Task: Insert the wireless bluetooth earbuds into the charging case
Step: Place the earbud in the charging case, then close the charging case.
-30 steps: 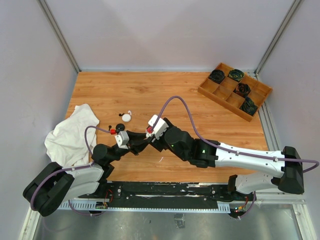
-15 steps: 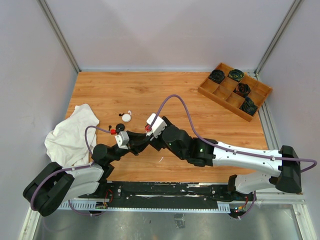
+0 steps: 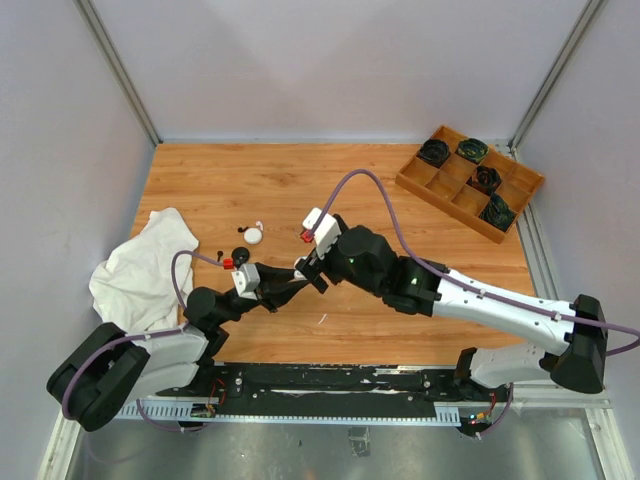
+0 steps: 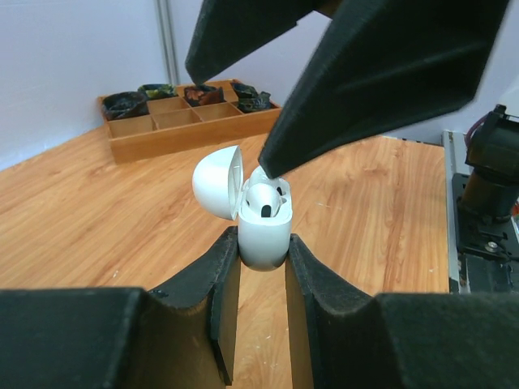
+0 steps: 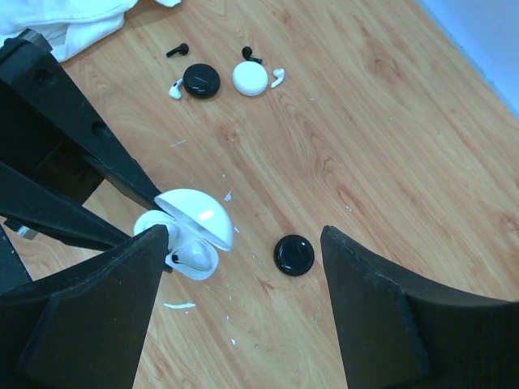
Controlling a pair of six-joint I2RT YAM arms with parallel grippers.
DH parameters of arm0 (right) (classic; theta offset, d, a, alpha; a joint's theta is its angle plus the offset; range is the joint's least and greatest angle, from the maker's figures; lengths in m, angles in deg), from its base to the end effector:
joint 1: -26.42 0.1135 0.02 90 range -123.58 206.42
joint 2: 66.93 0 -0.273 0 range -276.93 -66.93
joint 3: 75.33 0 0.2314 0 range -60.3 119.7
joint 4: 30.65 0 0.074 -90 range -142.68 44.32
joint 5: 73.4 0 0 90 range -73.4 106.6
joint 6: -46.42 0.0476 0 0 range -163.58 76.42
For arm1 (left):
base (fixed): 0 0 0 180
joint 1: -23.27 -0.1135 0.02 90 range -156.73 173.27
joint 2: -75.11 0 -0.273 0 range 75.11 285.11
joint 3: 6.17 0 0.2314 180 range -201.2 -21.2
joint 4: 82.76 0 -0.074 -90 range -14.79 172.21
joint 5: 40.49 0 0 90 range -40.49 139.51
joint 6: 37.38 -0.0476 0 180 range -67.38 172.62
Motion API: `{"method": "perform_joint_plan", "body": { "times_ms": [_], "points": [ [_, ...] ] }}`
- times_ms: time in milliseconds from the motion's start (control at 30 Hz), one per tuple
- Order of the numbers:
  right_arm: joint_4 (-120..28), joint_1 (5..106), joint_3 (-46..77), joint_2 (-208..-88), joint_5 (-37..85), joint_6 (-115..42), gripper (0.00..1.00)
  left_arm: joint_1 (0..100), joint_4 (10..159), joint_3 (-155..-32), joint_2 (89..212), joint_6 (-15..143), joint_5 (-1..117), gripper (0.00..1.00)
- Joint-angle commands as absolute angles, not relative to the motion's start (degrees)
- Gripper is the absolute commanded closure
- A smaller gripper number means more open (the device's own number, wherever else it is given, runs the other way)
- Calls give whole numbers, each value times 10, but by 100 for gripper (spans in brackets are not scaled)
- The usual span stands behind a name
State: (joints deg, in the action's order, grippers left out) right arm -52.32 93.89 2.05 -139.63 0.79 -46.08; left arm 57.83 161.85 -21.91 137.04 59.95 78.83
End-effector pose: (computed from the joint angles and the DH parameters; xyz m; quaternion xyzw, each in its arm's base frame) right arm 0.1208 0.2574 0.3580 -0.3895 0.6992 0.2232 0.5564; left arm 0.1196 -0.1107 0.2239 0.3327 0.5016 -0.4188 0.6800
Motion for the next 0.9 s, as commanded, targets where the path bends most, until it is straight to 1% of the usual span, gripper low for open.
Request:
{"method": "perform_joint_plan", "body": {
  "times_ms": [0,167,267,433,633,867],
  "points": [
    [-565,879,43,-1372,177,-448,21,578,1639,-233,1376,594,810,100],
    [-577,819,43,-1375,321,-449,17,577,1643,-233,1379,593,826,100],
    [-581,802,45,-1383,375,-457,16,577,1650,-234,1384,594,833,100],
    [-590,795,54,-1417,424,-469,16,577,1660,-235,1394,599,842,100],
    [-600,794,62,-1451,459,-481,21,577,1659,-234,1390,602,838,100],
    [-613,794,58,-1438,492,-489,25,577,1644,-238,1386,603,825,100]
  ]
}}
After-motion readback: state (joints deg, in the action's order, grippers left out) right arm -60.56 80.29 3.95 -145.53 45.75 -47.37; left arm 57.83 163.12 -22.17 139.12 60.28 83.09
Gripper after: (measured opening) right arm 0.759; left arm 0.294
